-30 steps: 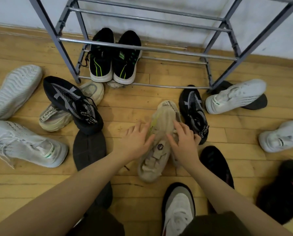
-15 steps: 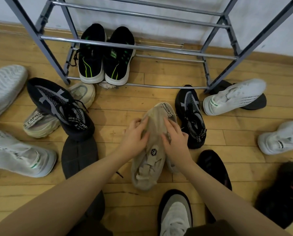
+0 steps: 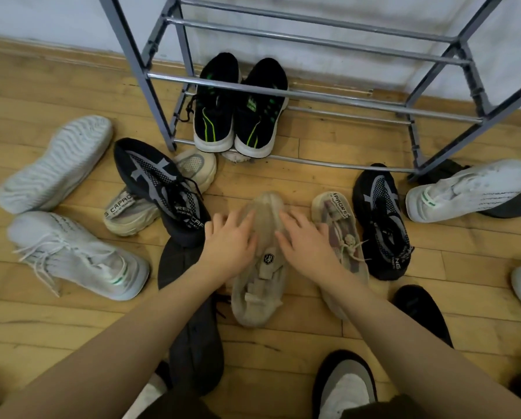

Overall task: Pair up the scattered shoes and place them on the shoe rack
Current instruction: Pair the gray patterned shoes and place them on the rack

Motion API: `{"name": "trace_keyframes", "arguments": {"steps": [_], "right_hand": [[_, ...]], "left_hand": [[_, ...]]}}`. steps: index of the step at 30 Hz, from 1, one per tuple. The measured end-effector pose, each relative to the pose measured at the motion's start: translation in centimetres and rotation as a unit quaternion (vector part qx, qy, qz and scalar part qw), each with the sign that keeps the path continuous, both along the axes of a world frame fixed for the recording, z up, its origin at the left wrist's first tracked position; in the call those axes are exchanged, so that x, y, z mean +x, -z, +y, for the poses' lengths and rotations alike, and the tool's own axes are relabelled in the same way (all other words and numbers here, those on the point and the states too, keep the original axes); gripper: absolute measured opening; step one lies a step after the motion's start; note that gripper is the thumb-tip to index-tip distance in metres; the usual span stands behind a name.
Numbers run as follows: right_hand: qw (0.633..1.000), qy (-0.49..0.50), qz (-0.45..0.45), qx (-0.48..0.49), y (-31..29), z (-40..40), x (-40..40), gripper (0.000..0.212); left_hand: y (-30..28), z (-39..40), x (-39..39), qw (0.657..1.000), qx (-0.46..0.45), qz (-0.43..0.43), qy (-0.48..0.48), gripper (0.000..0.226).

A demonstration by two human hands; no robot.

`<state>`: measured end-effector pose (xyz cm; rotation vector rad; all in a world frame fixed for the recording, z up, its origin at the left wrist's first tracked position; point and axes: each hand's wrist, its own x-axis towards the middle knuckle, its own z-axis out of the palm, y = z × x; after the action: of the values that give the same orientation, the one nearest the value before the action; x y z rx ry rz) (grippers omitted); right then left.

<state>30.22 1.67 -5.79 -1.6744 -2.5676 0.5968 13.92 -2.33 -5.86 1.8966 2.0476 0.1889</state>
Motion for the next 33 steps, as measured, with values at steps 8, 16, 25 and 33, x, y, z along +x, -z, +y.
{"name": "trace_keyframes", "arguments": {"steps": [8, 16, 25, 33], "right_hand": [[0.999, -0.023, -0.013, 0.040, -1.3, -1.2, -2.6, 0.043], [0.996, -0.074, 0.042, 0.036, -4.0, -1.8, -8.4, 0.044], [0.993, -0.097, 0.070, 0.017, -2.0, 1.5, -14.9, 0.047], [0.994, -0.087, 0.057, -0.022, 1.1, 5.0, -18.8, 0.058]], "left_hand": [[-2.2, -2.3, -4.0, 0.998, 0.066, 0.020, -0.003, 0.044], [-4.7, -5.4, -9.4, 0.993, 0.080, 0.024, -0.080, 0.046], [-2.3, -3.5, -14.8, 0.987, 0.049, 0.019, -0.149, 0.049], [0.3, 0.8, -17.7, 0.982, 0.008, 0.020, -0.185, 0.061]]}}
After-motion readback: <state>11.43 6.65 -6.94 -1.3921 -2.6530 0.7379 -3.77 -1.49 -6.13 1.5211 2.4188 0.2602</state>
